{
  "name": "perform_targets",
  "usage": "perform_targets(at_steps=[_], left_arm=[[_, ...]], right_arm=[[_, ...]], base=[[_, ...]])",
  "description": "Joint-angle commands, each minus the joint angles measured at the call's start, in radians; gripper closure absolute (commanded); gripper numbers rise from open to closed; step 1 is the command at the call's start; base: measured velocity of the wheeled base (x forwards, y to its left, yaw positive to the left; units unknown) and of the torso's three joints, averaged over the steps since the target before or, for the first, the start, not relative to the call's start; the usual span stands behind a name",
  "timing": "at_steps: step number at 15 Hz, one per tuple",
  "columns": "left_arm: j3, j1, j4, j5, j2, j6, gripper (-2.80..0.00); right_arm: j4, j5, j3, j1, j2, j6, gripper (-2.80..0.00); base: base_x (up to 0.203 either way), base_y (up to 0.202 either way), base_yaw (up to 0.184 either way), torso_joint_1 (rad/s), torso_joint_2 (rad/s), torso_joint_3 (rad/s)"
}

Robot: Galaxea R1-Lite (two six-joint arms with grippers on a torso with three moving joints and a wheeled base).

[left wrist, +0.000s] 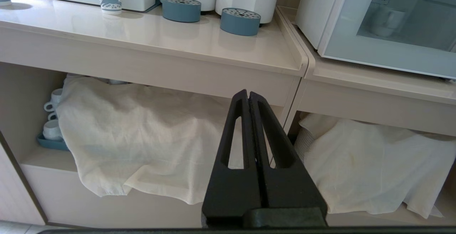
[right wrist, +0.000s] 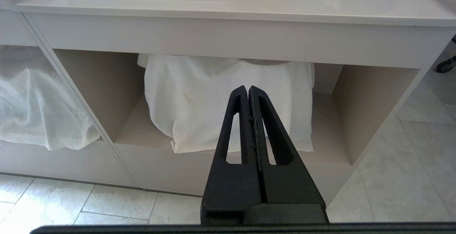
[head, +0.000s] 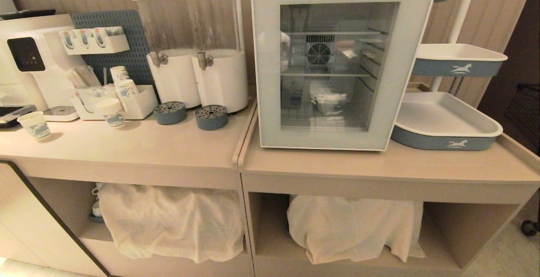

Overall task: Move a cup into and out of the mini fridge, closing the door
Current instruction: Open the freezer door

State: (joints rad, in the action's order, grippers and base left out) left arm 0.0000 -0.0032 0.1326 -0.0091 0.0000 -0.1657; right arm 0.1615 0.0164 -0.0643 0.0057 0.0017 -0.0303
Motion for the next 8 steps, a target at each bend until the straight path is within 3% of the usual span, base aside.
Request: perform_targets(at_steps=[1,8], left_arm=[[0.04,0.0,0.001,0.0,-0.005,-0.001,0.0],[0.04,0.0,0.002,0.0,-0.005,-0.001,0.0]], right_arm=[[0.001,-0.001,0.001,0.0,0.0,0.001,0.0],[0.001,-0.001,0.001,0.0,0.0,0.001,0.0]], base=[[0.0,0.0,0.0,0.0,0.0,0.0],[0.0,0.0,0.0,0.0,0.0,0.0]])
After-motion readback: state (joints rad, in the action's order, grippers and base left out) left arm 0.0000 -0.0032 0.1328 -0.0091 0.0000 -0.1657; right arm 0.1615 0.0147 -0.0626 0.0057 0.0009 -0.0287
